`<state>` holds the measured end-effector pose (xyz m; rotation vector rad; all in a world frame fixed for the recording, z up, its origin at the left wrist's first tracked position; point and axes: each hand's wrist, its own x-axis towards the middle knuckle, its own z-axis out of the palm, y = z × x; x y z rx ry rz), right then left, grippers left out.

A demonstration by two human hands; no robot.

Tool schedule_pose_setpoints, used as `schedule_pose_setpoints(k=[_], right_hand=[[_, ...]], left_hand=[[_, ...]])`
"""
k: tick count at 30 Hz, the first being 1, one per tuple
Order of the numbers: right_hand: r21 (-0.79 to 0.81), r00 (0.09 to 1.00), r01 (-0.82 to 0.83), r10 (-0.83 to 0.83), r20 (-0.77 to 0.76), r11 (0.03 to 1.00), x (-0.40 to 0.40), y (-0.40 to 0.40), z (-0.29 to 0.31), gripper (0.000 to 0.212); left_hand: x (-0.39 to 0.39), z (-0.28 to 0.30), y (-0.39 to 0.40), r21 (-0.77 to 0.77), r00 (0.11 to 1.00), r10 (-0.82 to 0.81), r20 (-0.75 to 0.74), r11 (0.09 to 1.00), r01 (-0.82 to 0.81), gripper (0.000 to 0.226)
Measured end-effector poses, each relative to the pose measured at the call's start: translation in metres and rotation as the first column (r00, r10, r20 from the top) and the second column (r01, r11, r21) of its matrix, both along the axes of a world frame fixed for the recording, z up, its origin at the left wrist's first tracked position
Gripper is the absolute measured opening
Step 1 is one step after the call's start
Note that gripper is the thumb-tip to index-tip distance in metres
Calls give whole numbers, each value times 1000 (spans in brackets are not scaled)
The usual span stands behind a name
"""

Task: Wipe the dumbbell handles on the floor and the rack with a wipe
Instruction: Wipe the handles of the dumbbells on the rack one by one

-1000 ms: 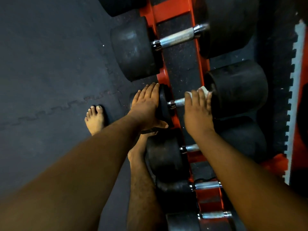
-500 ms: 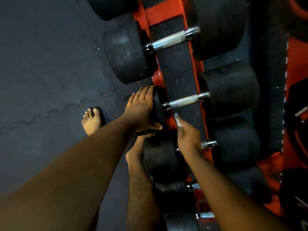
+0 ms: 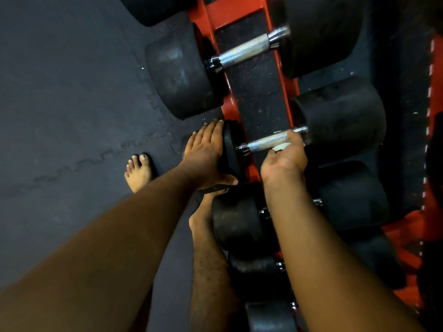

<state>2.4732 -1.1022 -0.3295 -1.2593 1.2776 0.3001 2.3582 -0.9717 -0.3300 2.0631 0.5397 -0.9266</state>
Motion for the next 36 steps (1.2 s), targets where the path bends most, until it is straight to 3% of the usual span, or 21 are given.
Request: schedule_pose_setpoints(k=[3, 5, 9, 13, 15, 18, 23, 25, 27, 29, 30, 32, 36], right_hand=[[73, 971, -221, 226, -80, 973, -16, 1, -9, 25], [158, 943, -306, 322, -88, 939, -6, -6, -11, 13], [157, 986, -168, 168, 12, 973, 8, -12, -22, 14], [187, 940, -309, 329, -88, 933, -39, -6, -24, 42], [211, 948, -290, 311, -71, 933, -34, -9, -21, 37], [176, 985, -164, 152, 77, 971, -4, -16, -22, 17], [218, 923, -353, 377, -81, 910, -29, -13, -26, 36], [246, 902, -395, 424, -80, 885, -26, -15, -20, 29], [257, 956, -278, 294, -25, 926, -8, -19, -17, 18], [238, 991, -137, 133, 32, 962, 2, -20, -22, 20], [232, 989, -147, 143, 36, 962, -3, -17, -24, 26], [226, 962, -257, 272, -35, 939, -23, -9, -26, 48], [194, 858, -476, 502, -111, 857, -49, -13, -25, 32]], left_hand=[[1, 2, 0, 5, 1000, 2, 1, 1000, -2, 150], [1, 2, 0, -5, 1000, 3, -6, 1000, -3, 150], [0, 2, 1, -8, 1000, -4, -6, 1000, 4, 149], [1, 2, 0, -6, 1000, -7, -15, 1000, 7, 149], [0, 2, 0, -9, 1000, -1, -12, 1000, 1, 149], [-1, 1, 0, -6, 1000, -4, -4, 1000, 4, 149], [2, 2, 0, -6, 1000, -3, -9, 1000, 3, 149], [0, 1, 1, -12, 1000, -4, -16, 1000, 4, 149], [-1, 1, 1, -14, 1000, 2, -11, 1000, -2, 148], [0, 1, 1, -11, 1000, 5, -2, 1000, -5, 148], [0, 1, 1, -5, 1000, 4, 2, 1000, -4, 148], [2, 2, 0, -1, 1000, 0, 0, 1000, 0, 149], [1, 4, -1, 0, 1000, 3, -9, 1000, -3, 149]])
